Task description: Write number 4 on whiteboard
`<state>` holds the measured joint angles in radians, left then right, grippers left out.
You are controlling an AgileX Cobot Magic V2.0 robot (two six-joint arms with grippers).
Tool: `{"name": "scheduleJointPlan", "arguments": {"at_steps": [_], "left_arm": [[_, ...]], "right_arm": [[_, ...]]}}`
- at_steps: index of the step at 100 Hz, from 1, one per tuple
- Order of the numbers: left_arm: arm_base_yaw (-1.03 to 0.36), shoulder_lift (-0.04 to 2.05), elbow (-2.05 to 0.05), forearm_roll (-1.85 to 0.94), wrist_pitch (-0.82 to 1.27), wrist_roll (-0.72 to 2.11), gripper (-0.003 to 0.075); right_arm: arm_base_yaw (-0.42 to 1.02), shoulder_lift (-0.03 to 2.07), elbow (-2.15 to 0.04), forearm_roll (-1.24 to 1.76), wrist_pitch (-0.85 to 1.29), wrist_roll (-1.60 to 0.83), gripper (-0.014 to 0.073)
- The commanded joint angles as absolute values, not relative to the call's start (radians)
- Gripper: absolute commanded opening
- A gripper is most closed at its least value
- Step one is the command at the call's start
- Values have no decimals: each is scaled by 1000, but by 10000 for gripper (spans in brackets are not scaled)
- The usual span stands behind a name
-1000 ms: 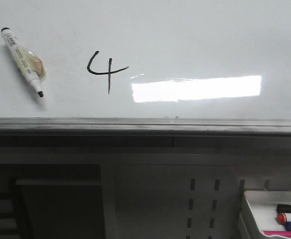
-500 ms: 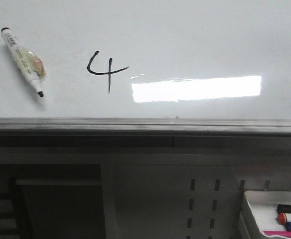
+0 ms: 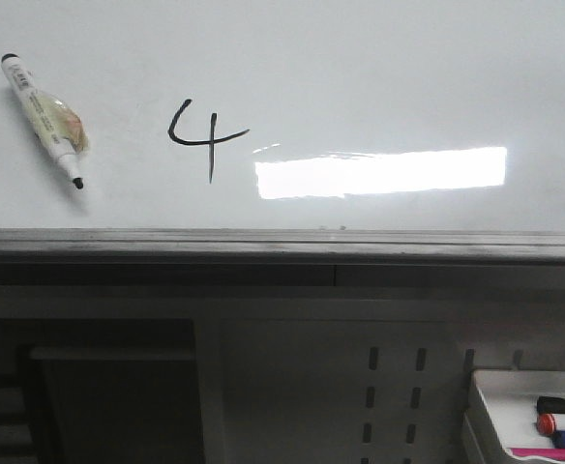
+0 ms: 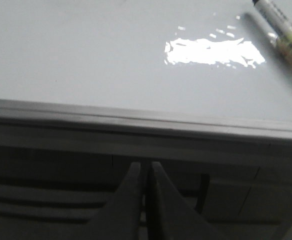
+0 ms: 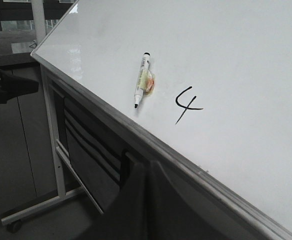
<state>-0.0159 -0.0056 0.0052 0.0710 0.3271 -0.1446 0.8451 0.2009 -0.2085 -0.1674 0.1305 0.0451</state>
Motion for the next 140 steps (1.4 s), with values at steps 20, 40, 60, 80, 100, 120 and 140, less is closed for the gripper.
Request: {"name": "scheduleJointPlan", "arguments": {"at_steps": [20, 40, 60, 80, 100, 120, 140], "left_arm": [[-13, -30, 39, 62, 303, -146, -20], [-13, -30, 39, 62, 303, -146, -20], [-13, -30, 39, 62, 303, -146, -20], [-13, -30, 39, 62, 303, -146, -20], [-13, -30, 39, 62, 303, -146, -20], [-13, -30, 39, 62, 303, -146, -20], [-13, -30, 39, 62, 303, -146, -20]], "right_arm": [[839, 209, -232, -181, 46, 43, -64], [839, 209, -232, -181, 46, 43, -64], [839, 209, -232, -181, 46, 43, -64], [839, 209, -232, -189, 46, 41, -64], [839, 209, -232, -189, 0, 41, -64], [715, 209, -232, -189, -6, 41, -64], [405, 209, -231, -189, 0, 41, -64]]}}
